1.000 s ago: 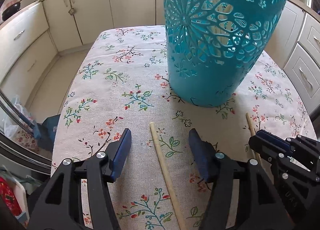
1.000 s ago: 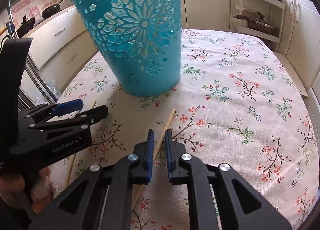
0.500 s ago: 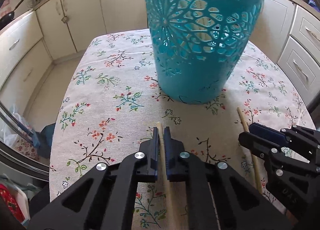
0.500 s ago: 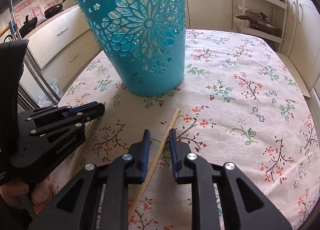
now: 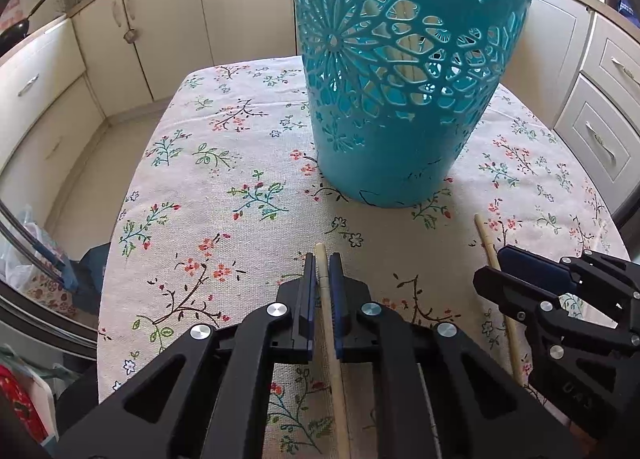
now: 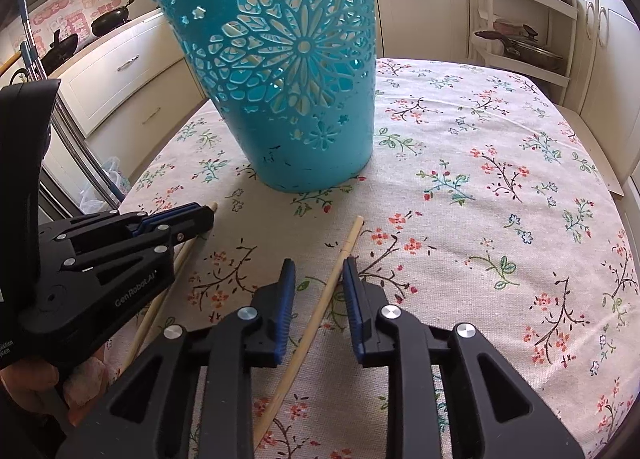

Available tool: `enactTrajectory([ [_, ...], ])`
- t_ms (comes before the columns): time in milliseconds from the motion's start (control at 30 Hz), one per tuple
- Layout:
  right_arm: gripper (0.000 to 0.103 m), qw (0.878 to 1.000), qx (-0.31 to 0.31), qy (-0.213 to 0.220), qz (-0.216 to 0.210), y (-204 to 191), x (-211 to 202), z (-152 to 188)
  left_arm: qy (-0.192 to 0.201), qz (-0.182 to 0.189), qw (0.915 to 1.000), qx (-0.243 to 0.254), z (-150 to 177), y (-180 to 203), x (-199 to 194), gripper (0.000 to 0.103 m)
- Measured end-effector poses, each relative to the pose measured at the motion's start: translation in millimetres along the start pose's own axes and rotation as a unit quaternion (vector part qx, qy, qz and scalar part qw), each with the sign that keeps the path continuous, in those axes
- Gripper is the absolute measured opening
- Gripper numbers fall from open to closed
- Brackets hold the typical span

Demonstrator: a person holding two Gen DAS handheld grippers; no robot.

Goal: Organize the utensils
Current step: 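Lift the chopstick with the left gripper over the teal basket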

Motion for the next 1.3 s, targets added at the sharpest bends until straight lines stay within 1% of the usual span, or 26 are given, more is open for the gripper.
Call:
enactTrajectory([
  [267,0.025,1.000,0.000,0.000,0.000,-0.8,0.1,0.0,0.000,0.011,0.9999,0.003,0.5,1.2,0.6,0.005],
  [433,0.026,1.000,-0.001,0.000,0.000,-0.6,0.1,0.0,-0.010,0.031,0.9994,-0.015,-0.9,-5.5,0.4,0.005],
  [500,0.028,1.000,-0.003,0.000,-0.001,-1.1,0.0,-0.1,-0.010,0.028,0.9995,-0.013,-0.8,-5.1,0.6,0.006],
  [633,0.031,1.000,-0.011,-0.001,0.001,-4.6,0.1,-0.8,-0.005,0.008,0.9999,0.008,1.2,2.1,0.8,0.006],
  [833,0.032,1.000,-0.007,0.001,-0.005,-2.6,0.1,-0.7,-0.007,0.000,0.9997,0.022,0.2,6.2,0.8,0.006],
  [867,0.032,1.000,-0.006,0.001,-0.006,-2.5,-0.1,-0.5,-0.015,0.008,0.9997,0.018,-0.2,4.8,0.1,0.005],
  [933,0.032,1.000,-0.005,0.002,-0.007,-2.2,0.0,-0.5,-0.031,0.032,0.9990,-0.006,-1.4,-2.1,-4.4,0.005],
  [1000,0.032,1.000,-0.004,0.002,-0.009,-0.6,0.0,-0.7,-0.033,0.049,0.9980,-0.021,-3.8,-7.2,-13.2,0.005],
  [1033,0.032,1.000,-0.004,0.002,-0.010,-0.3,-0.2,0.0,-0.033,0.067,0.9968,-0.030,-7.3,-10.2,-22.3,0.005],
  [1200,0.033,1.000,-0.004,0.003,-0.013,0.2,-0.3,0.8,-0.010,0.122,0.9910,-0.054,-31.1,-18.2,-67.5,0.005],
  [1233,0.033,1.000,-0.004,0.003,-0.013,0.2,-0.3,0.8,0.000,0.135,0.9891,-0.059,-39.9,-18.9,-80.4,0.005],
  [1300,0.033,1.000,-0.004,0.003,-0.014,0.5,-0.2,0.8,0.016,0.149,0.9865,-0.065,-54.8,-20.2,-94.9,0.005],
])
Point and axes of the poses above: each gripper's, at about its wrist camera, not at the fingertips, and x roughly the way its jaws point, y to its right, z to its underside, the point moved 4 cm from there along x, roughly the way its jaws point, and after that the axes turned 11 degrees about -x, right-handed, at the moved point
